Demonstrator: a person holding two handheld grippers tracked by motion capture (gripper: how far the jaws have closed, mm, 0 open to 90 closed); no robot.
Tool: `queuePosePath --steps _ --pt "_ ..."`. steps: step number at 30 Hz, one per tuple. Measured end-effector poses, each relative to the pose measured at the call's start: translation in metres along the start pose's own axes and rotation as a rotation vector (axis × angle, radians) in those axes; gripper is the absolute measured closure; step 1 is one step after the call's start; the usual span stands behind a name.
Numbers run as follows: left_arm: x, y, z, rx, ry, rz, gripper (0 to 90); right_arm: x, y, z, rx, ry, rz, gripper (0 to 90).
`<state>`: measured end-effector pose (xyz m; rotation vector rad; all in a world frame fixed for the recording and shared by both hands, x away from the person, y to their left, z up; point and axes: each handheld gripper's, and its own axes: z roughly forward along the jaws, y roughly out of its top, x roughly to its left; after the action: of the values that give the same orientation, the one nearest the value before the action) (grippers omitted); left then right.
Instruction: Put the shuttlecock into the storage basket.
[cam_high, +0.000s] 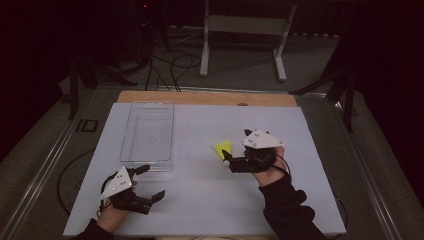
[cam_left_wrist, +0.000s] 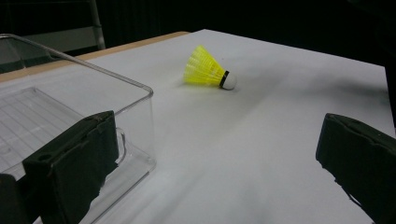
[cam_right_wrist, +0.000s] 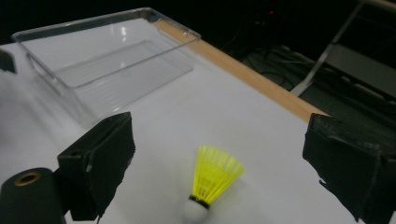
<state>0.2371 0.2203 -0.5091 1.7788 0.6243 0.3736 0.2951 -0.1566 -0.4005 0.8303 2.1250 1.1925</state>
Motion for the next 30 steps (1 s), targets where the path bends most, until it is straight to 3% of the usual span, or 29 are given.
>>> queuePosePath --steps 5,10,17,30 --pt "-0.001 0.0 0.0 -0.002 -0.007 0.001 0.0 0.007 0.001 0.011 0.007 0.005 0.014 8.9" --pt "-0.001 0.0 0.0 -0.003 -0.011 0.001 0.0 0.006 -0.003 0.023 0.025 0.037 0.089 8.4" --pt "-0.001 0.0 0.0 -0.003 -0.013 0.0 0.0 0.006 -0.008 0.034 0.063 0.009 0.158 8.3" --pt "-0.001 0.0 0.0 -0.002 -0.015 0.002 0.0 0.006 -0.021 0.051 0.139 -0.013 0.195 8.9"
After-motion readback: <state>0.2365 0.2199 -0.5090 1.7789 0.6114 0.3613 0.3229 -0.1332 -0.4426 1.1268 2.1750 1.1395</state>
